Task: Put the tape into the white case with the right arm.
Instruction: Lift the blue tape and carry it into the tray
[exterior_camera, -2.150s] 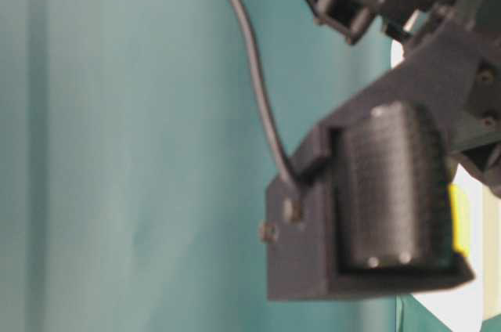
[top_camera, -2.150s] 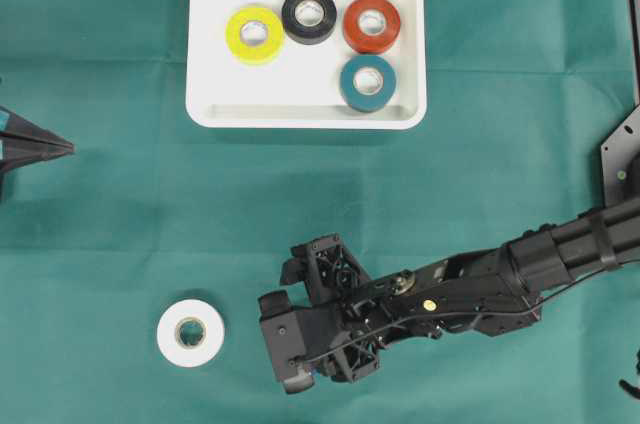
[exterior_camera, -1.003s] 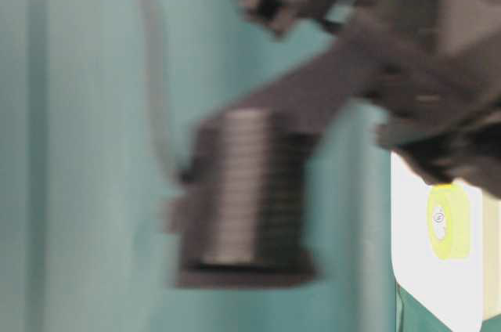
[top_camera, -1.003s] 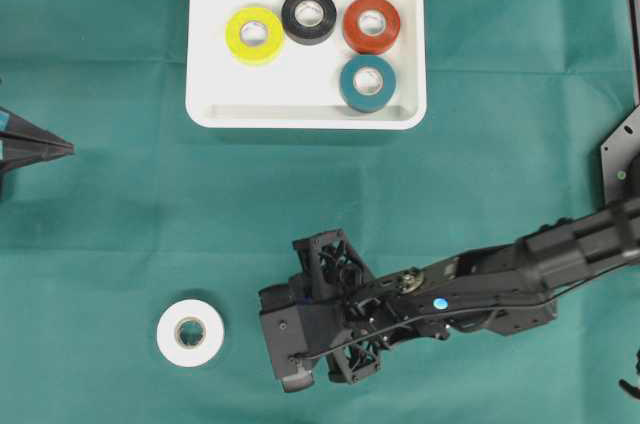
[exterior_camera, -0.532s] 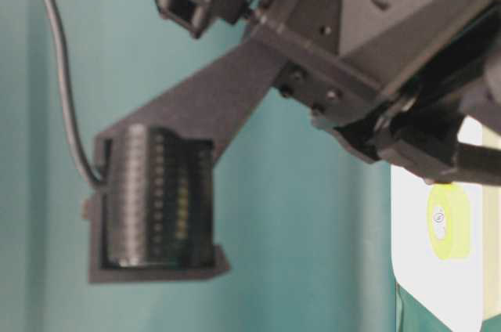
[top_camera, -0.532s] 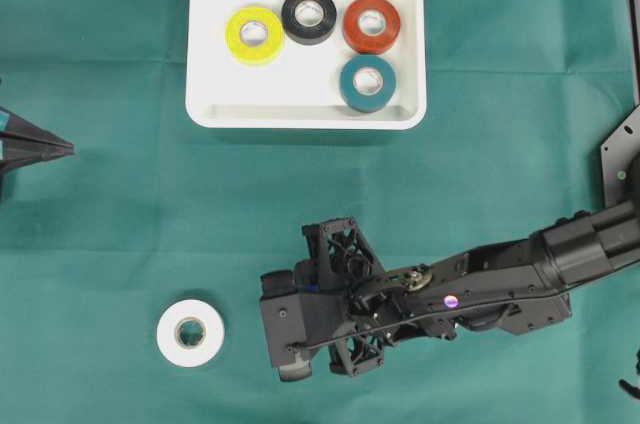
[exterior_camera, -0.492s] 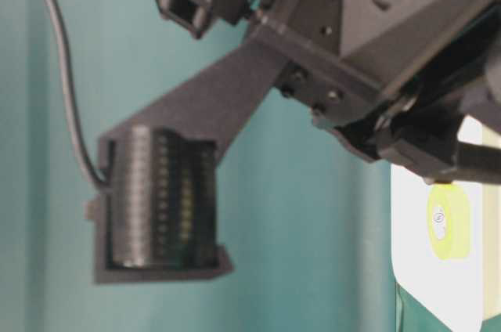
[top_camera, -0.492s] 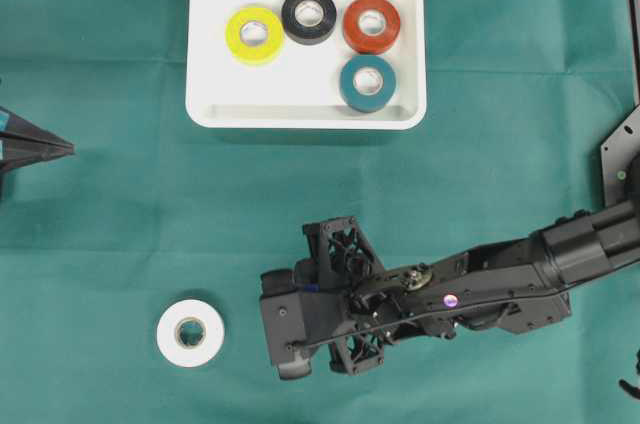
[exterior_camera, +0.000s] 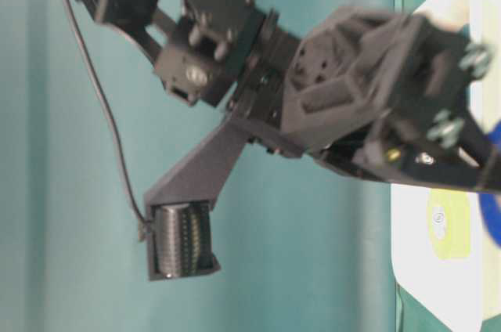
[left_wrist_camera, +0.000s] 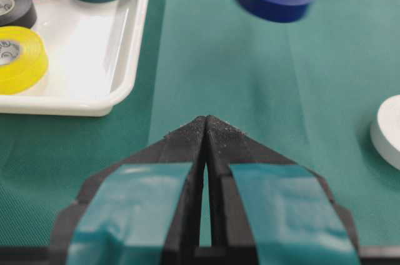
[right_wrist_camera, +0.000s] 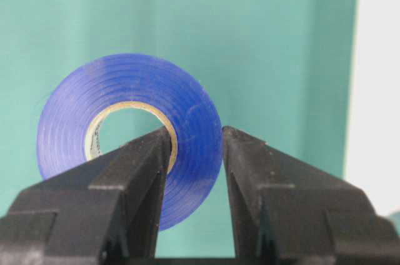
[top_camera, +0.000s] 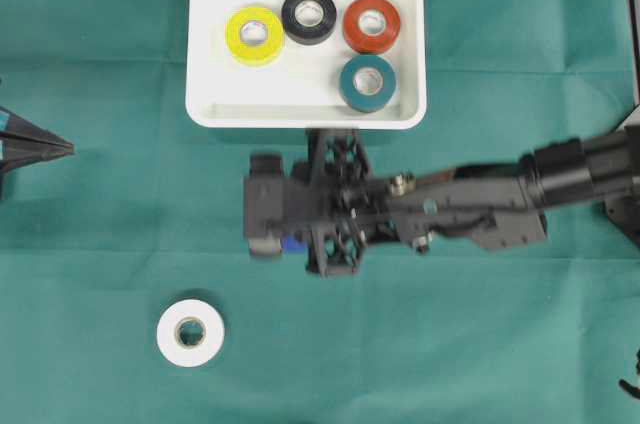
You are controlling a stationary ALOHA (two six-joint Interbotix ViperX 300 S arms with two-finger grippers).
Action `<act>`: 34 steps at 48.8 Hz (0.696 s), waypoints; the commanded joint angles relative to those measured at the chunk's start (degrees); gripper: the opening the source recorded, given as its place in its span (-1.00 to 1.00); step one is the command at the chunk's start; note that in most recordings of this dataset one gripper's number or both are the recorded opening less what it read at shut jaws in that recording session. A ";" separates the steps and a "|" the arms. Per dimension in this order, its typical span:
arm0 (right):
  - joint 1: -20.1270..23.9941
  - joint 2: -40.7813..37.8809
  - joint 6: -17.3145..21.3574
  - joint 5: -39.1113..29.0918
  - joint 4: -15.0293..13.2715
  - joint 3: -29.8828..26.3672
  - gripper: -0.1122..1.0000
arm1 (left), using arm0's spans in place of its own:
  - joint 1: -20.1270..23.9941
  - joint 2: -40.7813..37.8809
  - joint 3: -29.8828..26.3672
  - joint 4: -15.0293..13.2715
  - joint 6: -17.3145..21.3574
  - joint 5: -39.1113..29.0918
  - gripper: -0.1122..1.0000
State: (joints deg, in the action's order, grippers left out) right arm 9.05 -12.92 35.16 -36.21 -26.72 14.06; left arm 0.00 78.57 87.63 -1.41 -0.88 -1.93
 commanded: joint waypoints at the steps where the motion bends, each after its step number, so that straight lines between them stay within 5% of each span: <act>1: -2.02 2.55 -0.09 0.00 -0.26 -1.05 -0.80 | 0.09 -0.44 -0.70 0.00 0.00 0.35 -0.79; 34: -17.14 2.55 -0.35 0.79 -0.44 -0.35 -0.80 | 0.09 -0.44 -0.70 0.00 0.00 0.26 -0.79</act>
State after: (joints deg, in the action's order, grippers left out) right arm -6.42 -12.92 34.80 -35.68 -26.89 14.24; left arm 0.00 78.57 87.63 -1.41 -0.88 -1.93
